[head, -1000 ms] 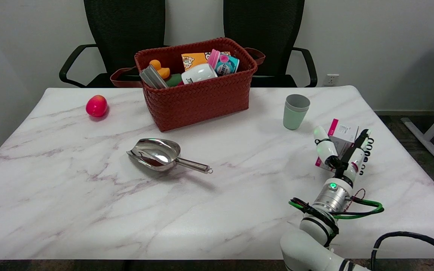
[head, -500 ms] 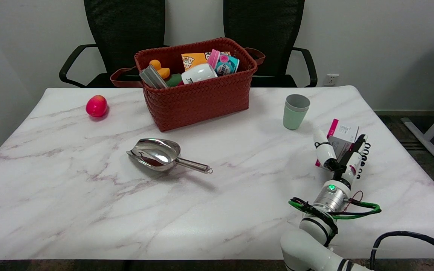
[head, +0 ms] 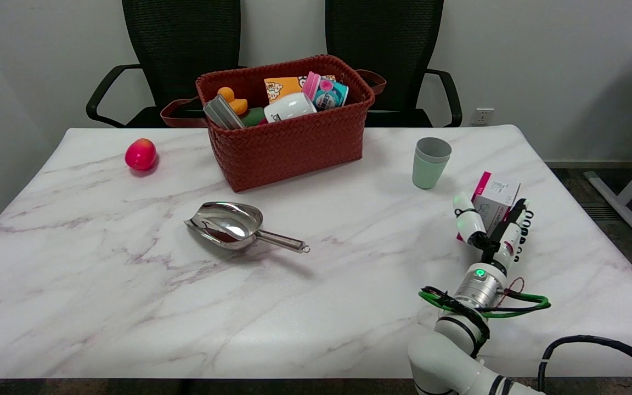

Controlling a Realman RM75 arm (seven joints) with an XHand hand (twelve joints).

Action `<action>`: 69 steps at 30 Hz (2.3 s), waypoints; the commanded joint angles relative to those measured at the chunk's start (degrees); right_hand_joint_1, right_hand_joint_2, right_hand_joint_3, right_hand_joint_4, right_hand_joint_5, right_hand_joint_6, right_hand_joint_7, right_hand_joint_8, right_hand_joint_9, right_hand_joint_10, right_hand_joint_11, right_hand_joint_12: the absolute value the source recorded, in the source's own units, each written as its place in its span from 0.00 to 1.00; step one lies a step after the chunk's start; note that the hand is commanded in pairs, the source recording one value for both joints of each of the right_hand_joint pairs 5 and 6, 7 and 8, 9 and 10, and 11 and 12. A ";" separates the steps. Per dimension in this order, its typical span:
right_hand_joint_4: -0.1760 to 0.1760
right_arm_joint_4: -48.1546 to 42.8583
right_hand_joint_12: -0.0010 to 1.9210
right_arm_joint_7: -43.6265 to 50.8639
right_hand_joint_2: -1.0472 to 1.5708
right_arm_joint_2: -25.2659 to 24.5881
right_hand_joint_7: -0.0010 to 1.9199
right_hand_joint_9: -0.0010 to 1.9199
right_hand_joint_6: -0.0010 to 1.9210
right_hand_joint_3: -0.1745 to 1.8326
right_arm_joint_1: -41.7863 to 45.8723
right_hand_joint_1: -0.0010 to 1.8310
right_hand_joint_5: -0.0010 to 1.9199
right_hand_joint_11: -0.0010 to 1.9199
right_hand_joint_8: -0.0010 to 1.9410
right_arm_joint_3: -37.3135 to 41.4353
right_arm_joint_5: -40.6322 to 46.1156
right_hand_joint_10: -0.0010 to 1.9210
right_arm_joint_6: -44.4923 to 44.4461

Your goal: Pick up the white paper box.

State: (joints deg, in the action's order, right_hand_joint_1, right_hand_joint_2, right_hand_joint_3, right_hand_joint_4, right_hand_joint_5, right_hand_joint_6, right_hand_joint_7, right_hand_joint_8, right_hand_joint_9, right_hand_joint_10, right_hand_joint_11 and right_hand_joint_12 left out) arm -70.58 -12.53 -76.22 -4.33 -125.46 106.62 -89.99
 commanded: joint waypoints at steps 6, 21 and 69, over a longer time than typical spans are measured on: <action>0.50 0.75 0.03 -0.29 0.77 -0.12 0.00 0.00 0.00 0.00 -0.25 0.42 0.00 0.03 0.00 0.10 1.87 0.00 0.86; 0.50 1.39 0.25 -0.69 0.79 -0.20 0.00 0.00 0.00 0.00 -1.00 0.52 0.00 0.25 0.00 0.03 1.23 0.00 -3.15; 0.50 -2.06 0.49 -4.77 0.76 1.39 0.62 0.53 0.33 0.00 -1.92 0.60 0.33 0.49 0.61 -0.26 -10.20 0.53 -4.18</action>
State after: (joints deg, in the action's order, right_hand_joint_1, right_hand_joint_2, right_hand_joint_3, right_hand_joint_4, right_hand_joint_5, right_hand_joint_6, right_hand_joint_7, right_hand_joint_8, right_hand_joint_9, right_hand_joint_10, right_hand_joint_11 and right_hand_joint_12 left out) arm -69.43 -16.39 -76.11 -5.92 -125.81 103.28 -94.15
